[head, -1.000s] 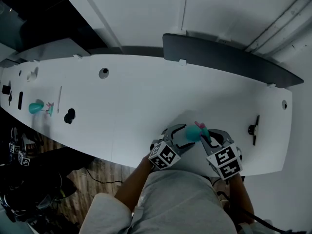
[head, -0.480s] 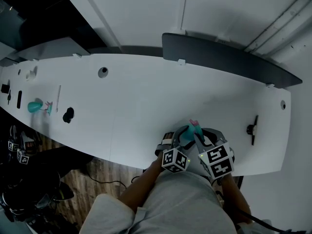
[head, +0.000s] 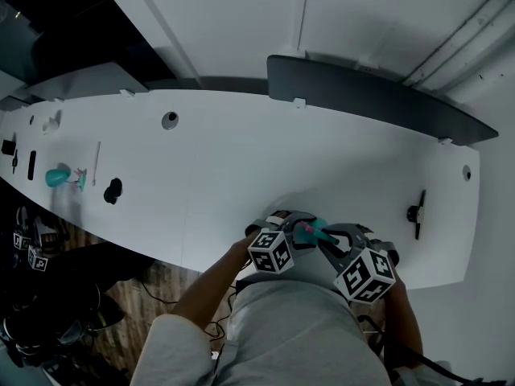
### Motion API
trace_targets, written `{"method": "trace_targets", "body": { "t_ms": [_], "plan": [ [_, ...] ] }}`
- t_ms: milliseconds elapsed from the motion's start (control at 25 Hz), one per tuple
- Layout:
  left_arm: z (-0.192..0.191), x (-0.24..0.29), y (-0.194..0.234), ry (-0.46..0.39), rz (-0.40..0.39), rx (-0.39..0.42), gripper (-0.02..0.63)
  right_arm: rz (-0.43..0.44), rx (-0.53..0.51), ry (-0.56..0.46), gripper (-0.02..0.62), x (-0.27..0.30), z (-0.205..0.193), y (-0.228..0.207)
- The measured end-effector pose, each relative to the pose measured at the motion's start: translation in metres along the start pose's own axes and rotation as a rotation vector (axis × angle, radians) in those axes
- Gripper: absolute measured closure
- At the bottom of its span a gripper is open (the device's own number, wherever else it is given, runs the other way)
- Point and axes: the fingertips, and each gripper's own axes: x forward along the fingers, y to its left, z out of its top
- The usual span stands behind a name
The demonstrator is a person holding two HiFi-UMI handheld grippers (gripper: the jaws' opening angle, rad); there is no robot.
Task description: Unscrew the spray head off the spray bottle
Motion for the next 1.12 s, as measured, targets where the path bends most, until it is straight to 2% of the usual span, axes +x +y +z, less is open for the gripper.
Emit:
{"method": "trace_targets", "body": {
  "t_ms": [80,200,280,320,400,520,680,800,920,1120],
  "plan": [
    [0.001,0.0,0.005,-0.02,0.031,-0.045,0.284,-0.03,0.057,0.009,0.505,0.0,-0.001,-0.007],
    [0.008,-0.014,0.024,-0.115,0.133,-0.229,0.285,-0.108,0.185,0.028,0.505,0.001,-0.004,-0.023],
    [0.01,-0.032,0.035,-0.167,0.228,-0.351,0.285,-0.168,0.346,0.024,0.505,-0.002,-0.01,-0.038],
    [0.008,-0.038,0.037,-0.161,0.277,-0.376,0.285,-0.189,0.437,0.009,0.505,-0.004,-0.012,-0.044],
    [0.003,-0.039,0.032,-0.099,0.36,-0.352,0.285,-0.22,0.575,-0.029,0.505,-0.008,-0.014,-0.054],
    [0.004,-0.024,0.024,-0.045,0.441,-0.299,0.285,-0.253,0.644,-0.049,0.505,-0.008,-0.013,-0.062],
    [-0.001,-0.008,0.032,0.016,0.537,-0.297,0.285,-0.246,0.637,-0.034,0.505,-0.003,-0.009,-0.061],
    [-0.005,-0.003,0.036,0.059,0.541,-0.273,0.311,-0.221,0.619,-0.022,0.505,-0.001,-0.007,-0.053],
    [-0.007,-0.002,0.033,0.059,0.481,-0.214,0.318,-0.174,0.514,-0.012,0.505,0.0,-0.005,-0.042],
    [-0.007,0.0,0.02,0.032,0.282,-0.092,0.323,-0.063,0.176,0.051,0.505,0.0,-0.006,-0.022]
  ]
}}
